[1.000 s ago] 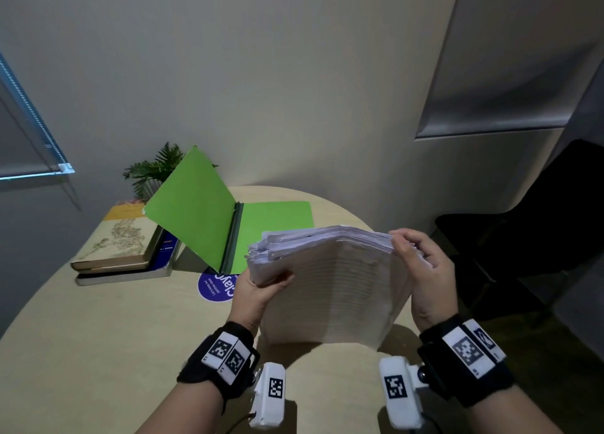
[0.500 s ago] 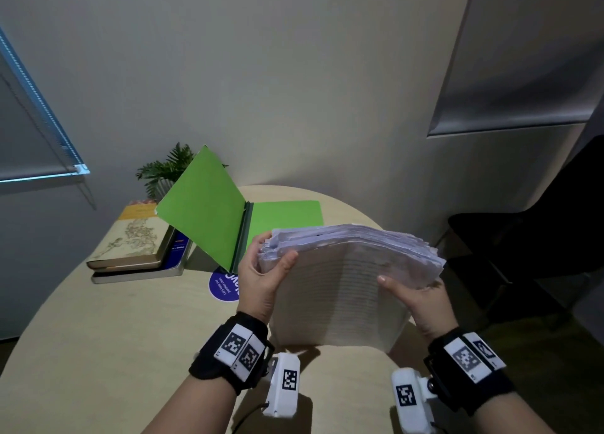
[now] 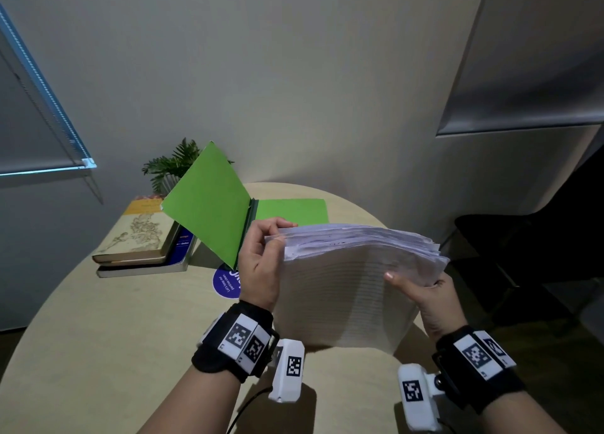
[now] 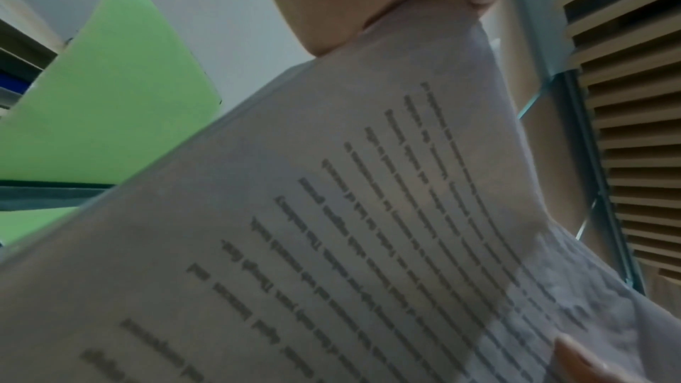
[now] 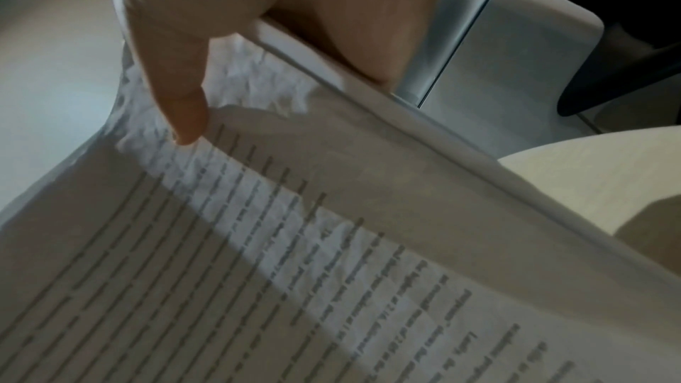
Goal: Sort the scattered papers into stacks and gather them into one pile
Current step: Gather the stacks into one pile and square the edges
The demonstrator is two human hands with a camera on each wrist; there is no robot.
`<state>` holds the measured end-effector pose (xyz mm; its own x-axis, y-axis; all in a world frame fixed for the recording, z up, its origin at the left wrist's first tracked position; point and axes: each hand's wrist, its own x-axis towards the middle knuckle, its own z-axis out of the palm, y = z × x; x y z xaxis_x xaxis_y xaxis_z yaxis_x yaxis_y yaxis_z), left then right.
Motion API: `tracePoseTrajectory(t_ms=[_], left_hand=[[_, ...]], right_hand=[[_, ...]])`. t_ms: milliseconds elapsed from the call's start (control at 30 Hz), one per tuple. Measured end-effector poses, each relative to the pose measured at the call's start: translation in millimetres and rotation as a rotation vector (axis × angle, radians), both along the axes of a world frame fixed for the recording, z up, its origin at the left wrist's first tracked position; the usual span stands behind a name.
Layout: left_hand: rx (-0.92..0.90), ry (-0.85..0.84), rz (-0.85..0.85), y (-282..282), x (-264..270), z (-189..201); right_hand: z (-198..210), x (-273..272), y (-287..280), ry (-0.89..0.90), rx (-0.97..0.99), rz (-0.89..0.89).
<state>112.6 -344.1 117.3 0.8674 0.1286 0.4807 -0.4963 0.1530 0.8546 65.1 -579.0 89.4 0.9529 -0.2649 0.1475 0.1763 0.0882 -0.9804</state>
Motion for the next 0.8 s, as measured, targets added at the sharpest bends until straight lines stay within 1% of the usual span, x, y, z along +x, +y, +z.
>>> tracePoseTrajectory(t_ms=[67,100,167,267,300,367,433,500,567,667,733,800], left_hand=[[-0.053,-0.008,-0.035,-1,0,2],[-0.05,-0.03,-0.05,-3,0,3],[0.022,-0.072,-0.054,-5,0,4],[0.151,-0.076,0.034,-6,2,3],[0.145,-0.062,0.055,-6,3,3],[0.112,-0.049,0.033,-1,3,3],[0.152,-0.031,-0.001,7,1,-7],[0.157,0.078,-0.072,11,-5,-23],[0.098,0.24,-0.138,8,-8,-39],[0.054,0.472,-0.106,-1,1,-55],[-0.001,0.534,-0.08,-7,6,-53],[-0.087,0.524,-0.097,-10,7,-42]], right_hand=[[0,2,-1,0.019,-0.001,0.023],[0,3,-2,0.032,0.002,0.027],[1,6,-2,0.062,0.012,0.026],[-2,9,-5,0.075,0.022,0.036],[-1,9,-5,0.075,0.022,0.034],[-1,10,-4,0.066,0.038,0.02],[2,10,-3,0.07,0.05,0.009],[1,10,-5,0.095,0.02,-0.014],[-5,10,-5,0.161,-0.009,-0.041],[-20,10,2,0.29,-0.021,-0.064],[-20,9,9,0.329,0.038,-0.094],[-13,7,13,0.318,0.091,-0.103]])
